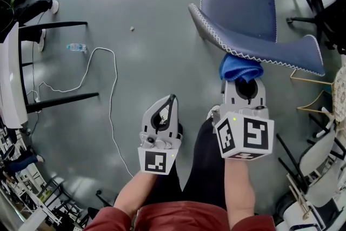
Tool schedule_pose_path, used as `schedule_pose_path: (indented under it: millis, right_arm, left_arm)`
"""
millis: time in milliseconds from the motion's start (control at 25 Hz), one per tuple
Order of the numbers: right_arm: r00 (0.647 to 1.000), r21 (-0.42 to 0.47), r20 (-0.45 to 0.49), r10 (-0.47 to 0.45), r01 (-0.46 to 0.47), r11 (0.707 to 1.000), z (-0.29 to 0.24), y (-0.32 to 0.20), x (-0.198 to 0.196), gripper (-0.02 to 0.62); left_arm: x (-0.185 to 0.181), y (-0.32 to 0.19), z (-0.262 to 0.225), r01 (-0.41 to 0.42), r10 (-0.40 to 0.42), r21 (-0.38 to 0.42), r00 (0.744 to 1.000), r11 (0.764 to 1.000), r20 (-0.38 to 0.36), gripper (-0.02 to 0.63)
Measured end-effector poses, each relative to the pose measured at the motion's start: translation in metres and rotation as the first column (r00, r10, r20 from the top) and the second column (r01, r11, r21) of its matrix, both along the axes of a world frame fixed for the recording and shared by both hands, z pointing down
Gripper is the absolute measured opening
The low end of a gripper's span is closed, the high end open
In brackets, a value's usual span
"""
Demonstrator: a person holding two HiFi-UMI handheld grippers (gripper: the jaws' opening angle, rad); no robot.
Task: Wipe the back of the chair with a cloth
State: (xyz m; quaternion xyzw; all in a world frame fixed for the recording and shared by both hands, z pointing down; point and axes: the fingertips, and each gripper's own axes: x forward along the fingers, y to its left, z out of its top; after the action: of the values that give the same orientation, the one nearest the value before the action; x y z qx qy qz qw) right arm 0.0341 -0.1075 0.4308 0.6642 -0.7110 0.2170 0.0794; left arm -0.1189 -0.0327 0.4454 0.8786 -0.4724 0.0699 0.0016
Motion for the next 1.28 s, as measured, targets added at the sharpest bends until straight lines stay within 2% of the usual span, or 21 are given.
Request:
schedule_pose_path:
  millis: [440, 840, 1280]
  right_arm:
    - [0.999, -0.091, 0.040, 0.018, -0.014, 0.996, 0.081, -0.026, -0.007, 0.063]
    - [1.000, -0.176, 0.026, 0.004, 0.001, 0.984, 0.173, -0.051, -0.007, 0.063]
    - [0.999, -0.257, 0.038, 0.002, 0.008, 0.966, 0.273, -0.076, -0.010, 0.063]
  left_arm:
    - [-0.018, -0.005, 0.032, 0.021, -0.020, -0.038, 1.000, 0.999, 0.016, 0.014]
    - [-0.024, -0.006, 0.057, 0.043, -0.042, -0.054, 0.999, 0.998, 0.023, 0.014]
    - [-0.031, 0.001, 0.090, 0.019, -0.016, -0.090, 0.999, 0.996, 0.040, 0.014]
